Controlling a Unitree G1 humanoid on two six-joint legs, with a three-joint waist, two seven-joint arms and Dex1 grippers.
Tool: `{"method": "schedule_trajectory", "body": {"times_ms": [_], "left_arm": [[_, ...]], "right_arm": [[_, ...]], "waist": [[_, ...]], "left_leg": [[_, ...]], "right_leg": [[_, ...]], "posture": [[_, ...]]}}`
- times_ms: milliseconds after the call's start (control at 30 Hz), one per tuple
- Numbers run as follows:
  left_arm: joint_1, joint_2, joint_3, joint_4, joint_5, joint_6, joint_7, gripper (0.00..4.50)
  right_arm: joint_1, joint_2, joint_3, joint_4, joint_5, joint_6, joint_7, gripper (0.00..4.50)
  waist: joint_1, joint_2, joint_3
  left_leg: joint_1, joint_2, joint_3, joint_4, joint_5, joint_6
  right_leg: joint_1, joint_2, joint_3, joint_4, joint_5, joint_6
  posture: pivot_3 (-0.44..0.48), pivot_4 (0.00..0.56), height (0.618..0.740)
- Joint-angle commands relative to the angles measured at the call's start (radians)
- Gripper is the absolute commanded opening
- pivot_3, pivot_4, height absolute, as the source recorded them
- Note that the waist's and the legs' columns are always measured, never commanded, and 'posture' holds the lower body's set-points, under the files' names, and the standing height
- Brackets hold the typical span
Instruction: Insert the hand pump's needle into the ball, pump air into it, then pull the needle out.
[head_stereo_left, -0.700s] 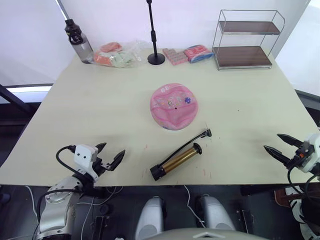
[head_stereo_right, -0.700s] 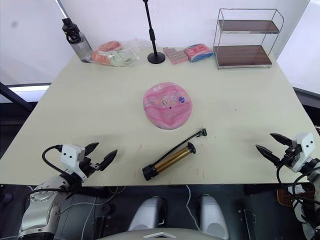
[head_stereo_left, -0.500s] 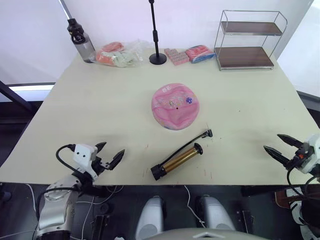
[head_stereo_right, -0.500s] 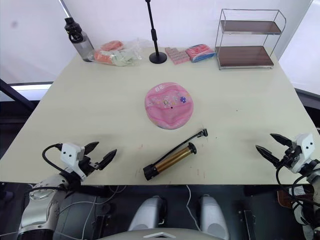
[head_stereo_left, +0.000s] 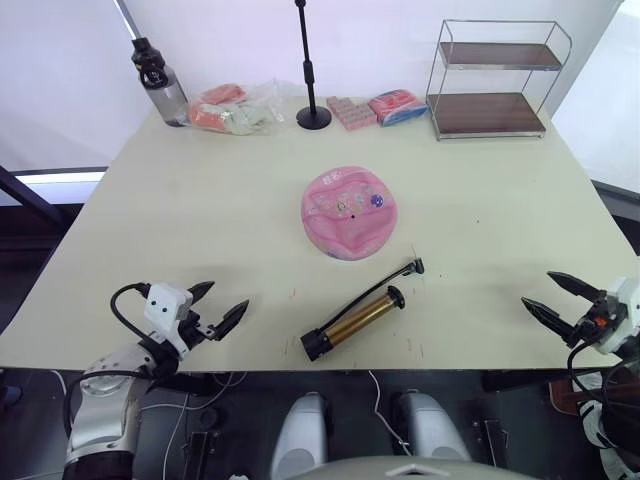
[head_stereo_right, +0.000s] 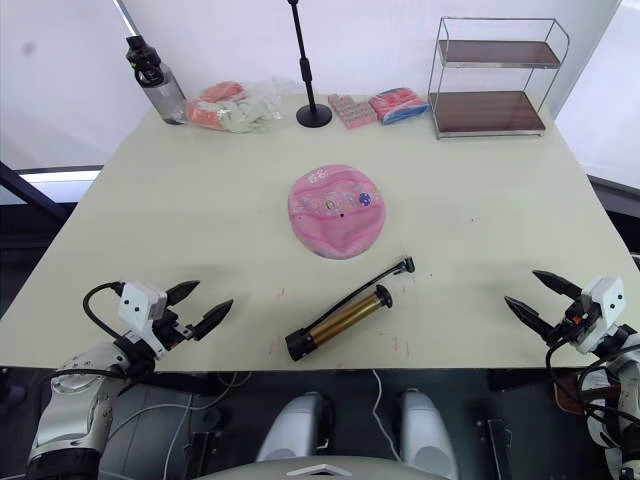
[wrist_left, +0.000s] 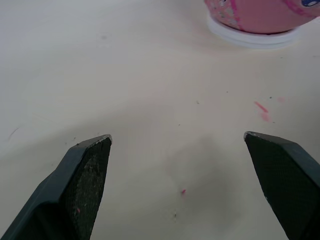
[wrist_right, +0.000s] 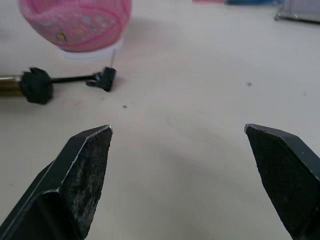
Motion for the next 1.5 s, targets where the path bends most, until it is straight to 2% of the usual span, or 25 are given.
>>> {"method": "schedule_trajectory", "body": {"times_ms": [33,200,367,467,500,533,900,1100,1233,1500], "left_arm": [[-0.025,0.028,-0.042,-0.085,-0.043,0.047,-0.07,4.5],[-0.082,0.063,-0.119,-0.143,-0.059,0.163,-0.121,4.5],[-0.174,0.051,-0.207,-0.17,-0.047,0.245,-0.132,4.5],[-0.238,0.029,-0.267,-0.171,-0.04,0.283,-0.134,3.18],[-0.264,0.013,-0.285,-0.163,-0.022,0.284,-0.115,2.98],[-0.285,-0.002,-0.301,-0.157,-0.009,0.292,-0.093,2.55],[-0.43,-0.127,-0.504,-0.156,0.117,0.401,0.018,2.55],[-0.453,-0.228,-0.575,-0.14,0.196,0.419,0.122,2.55],[-0.489,-0.266,-0.614,-0.07,0.275,0.386,0.179,2.55],[-0.552,-0.339,-0.651,0.12,0.348,0.319,0.212,2.55]], "right_arm": [[0.029,-0.05,-0.016,-0.14,0.063,0.076,0.057,4.44],[0.065,-0.085,-0.012,-0.288,0.111,0.178,0.09,4.44],[0.103,-0.098,-0.017,-0.385,0.127,0.227,0.094,4.44],[0.127,-0.1,-0.024,-0.427,0.134,0.241,0.096,4.5],[0.135,-0.098,-0.027,-0.441,0.139,0.245,0.093,4.5],[0.142,-0.097,-0.029,-0.456,0.143,0.249,0.091,4.5],[0.176,-0.087,-0.048,-0.542,0.167,0.266,0.049,4.5],[0.182,-0.079,-0.051,-0.548,0.157,0.253,0.017,4.5],[0.19,-0.07,-0.052,-0.574,0.158,0.255,-0.005,4.5],[0.228,-0.063,-0.071,-0.595,0.167,0.257,-0.016,4.5]], "waist": [[0.001,0.0,0.0],[0.003,0.0,0.0],[0.006,0.0,0.0],[0.007,0.0,0.0],[0.007,0.0,0.0],[0.007,0.0,0.0],[0.01,-0.001,0.0],[0.014,-0.001,0.0],[0.021,-0.001,0.0],[0.024,-0.001,0.0]], "left_leg": [[0.0,0.0,0.0,0.0,0.0,0.0],[0.0,0.0,0.0,0.0,0.0,0.0],[0.0,0.0,-0.001,0.0,0.0,0.0],[-0.001,-0.001,-0.001,0.0,0.0,0.0],[-0.001,-0.001,-0.001,0.0,0.0,0.0],[-0.001,-0.001,0.0,0.0,0.0,0.0],[-0.001,-0.001,-0.002,0.0,0.0,0.0],[-0.001,-0.002,-0.001,0.001,0.0,0.0],[-0.001,-0.002,-0.002,0.001,0.0,0.0],[-0.002,-0.002,-0.002,0.001,0.0,0.0]], "right_leg": [[0.0,0.0,0.0,0.0,0.0,0.0],[0.0,0.0,0.0,0.0,0.0,0.0],[0.0,0.0,0.0,0.0,0.0,0.0],[0.0,0.0,0.0,0.0,0.0,0.0],[0.0,0.0,0.0,0.0,0.0,0.0],[0.0,0.0,0.0,0.0,0.0,0.0],[0.0,0.001,0.0,0.0,0.0,0.001],[0.0,0.001,0.001,0.0,0.001,0.001],[0.0,0.001,0.001,0.0,0.001,0.002],[0.0,0.001,0.001,0.0,0.001,0.002]], "posture": [[0.0,0.15,0.74],[0.0,0.15,0.74],[0.0,0.15,0.74],[0.0,0.15,0.74],[0.0,0.15,0.74],[0.0,0.15,0.74],[0.0,0.15,0.74],[0.0,0.15,0.74],[0.0,0.15,0.74],[0.0,0.15,0.74]]}}
